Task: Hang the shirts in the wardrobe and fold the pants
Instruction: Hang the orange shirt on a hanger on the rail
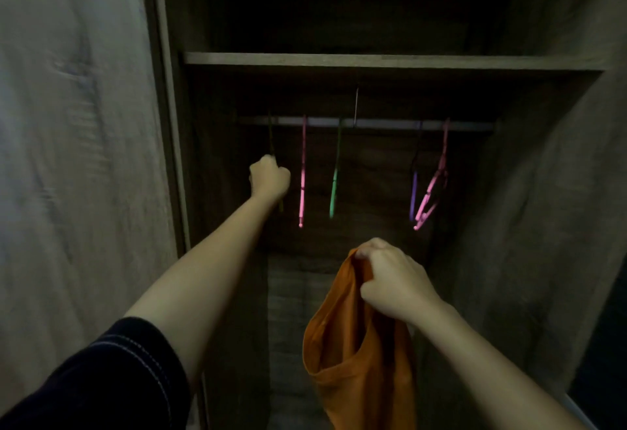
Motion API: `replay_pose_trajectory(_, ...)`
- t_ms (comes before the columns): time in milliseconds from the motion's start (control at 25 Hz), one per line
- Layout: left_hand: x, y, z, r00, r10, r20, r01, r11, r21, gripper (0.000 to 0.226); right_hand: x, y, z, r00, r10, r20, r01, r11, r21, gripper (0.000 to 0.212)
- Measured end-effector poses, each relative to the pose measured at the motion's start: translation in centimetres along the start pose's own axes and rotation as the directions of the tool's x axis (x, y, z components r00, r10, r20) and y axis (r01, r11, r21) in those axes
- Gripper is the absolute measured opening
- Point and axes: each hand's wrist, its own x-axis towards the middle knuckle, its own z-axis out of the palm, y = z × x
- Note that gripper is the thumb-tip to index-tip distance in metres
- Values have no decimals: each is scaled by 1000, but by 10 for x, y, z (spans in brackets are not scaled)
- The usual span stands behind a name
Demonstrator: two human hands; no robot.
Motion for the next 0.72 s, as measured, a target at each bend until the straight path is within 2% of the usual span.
replay_pose_trajectory(160, -3, -14, -13, 985, 168, -38, -162, 978, 135, 19, 0, 1, -3, 1000, -1, -8, 1, 1000, -30, 48)
replay_pose_trajectory(280, -1, -22, -14, 982, 186, 17, -184, 954, 238, 17, -9, 1, 13, 1000, 16, 19, -16, 1000, -12, 44)
replay_pose_trajectory(360, -19, -24, -36, 973, 231, -25, -215, 935, 281, 18, -33, -14, 18, 999, 2, 35, -3, 1000, 29, 46)
replay_pose_trajectory(560, -38, -20, -32, 967, 239, -88, -207, 939, 275, 21, -18, -16, 8, 997, 18, -73, -16, 1000, 25, 52)
replay_pose_trajectory(640, -77, -31, -42, 960, 241, -141, -200, 947, 253, 23, -17, -20, 10, 996, 14, -87, -11, 999, 32, 52)
replay_pose_trajectory(720, -129, -60, -54, 960, 246, -135, -203, 941, 272, 26, -19, -26, 21, 997, 11, -74, -9, 1000, 29, 52)
